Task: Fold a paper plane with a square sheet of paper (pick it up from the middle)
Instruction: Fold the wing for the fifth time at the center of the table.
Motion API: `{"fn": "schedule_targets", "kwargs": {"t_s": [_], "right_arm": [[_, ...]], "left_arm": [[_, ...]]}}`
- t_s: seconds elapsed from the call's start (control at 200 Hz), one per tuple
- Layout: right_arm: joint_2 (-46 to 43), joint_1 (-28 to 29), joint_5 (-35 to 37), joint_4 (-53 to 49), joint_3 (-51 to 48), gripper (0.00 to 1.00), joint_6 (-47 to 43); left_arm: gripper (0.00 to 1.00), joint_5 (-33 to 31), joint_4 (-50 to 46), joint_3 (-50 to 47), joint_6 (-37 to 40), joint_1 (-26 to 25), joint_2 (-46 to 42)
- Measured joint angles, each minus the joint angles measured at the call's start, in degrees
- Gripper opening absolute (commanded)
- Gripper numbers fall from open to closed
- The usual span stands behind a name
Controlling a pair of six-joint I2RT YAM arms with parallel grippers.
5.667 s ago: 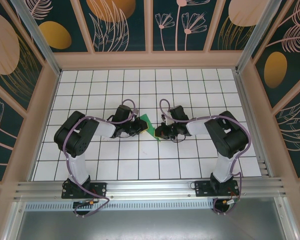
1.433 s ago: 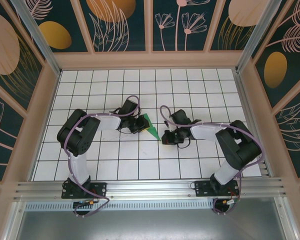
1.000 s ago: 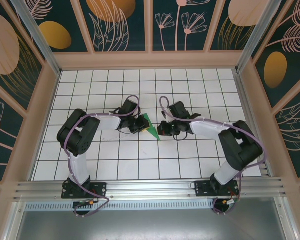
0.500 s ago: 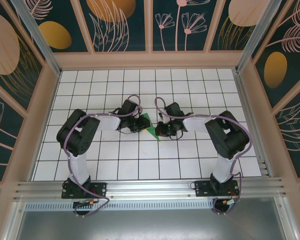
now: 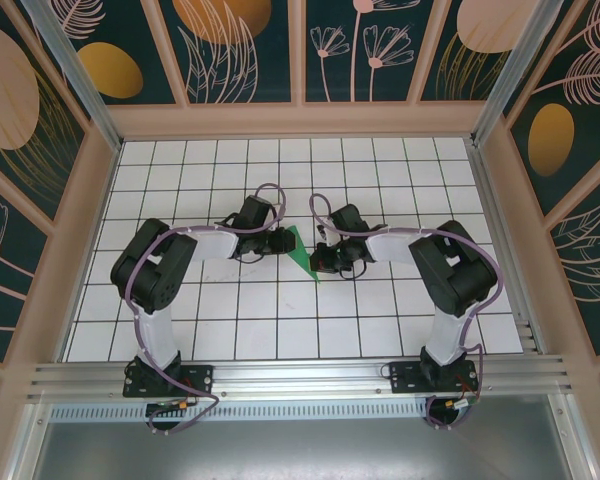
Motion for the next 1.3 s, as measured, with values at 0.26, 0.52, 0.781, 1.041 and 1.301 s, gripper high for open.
{"fn": "schedule_targets", "kwargs": {"t_s": [0.26, 0.52, 0.781, 1.041, 1.301], "right_arm": [[0.35, -0.11, -0.2, 0.5, 0.09, 0.05, 0.02], [1.01, -0.15, -0.28, 2.56, 0.09, 0.05, 0.04], [1.29, -0.22, -0.46, 3.69, 0.07, 0.04, 0.07], [1.38, -0.31, -0.79, 3.76, 0.07, 0.05, 0.07], [1.38, -0.42, -1.16, 3.96, -0.04, 0.05, 0.2]], "left_arm": [[0.27, -2.36, 0.0, 0.28, -0.28, -0.09, 0.15], [0.28, -6.88, 0.9, -1.31, -3.67, 1.01, -1.14], [0.28, -6.45, 3.72, -2.84, -6.16, 5.33, -1.38], [0.3, -8.92, 4.46, -3.26, -6.21, 8.17, -1.88], [0.27, -9.31, 3.23, -5.2, -6.4, 10.16, -8.83]]}}
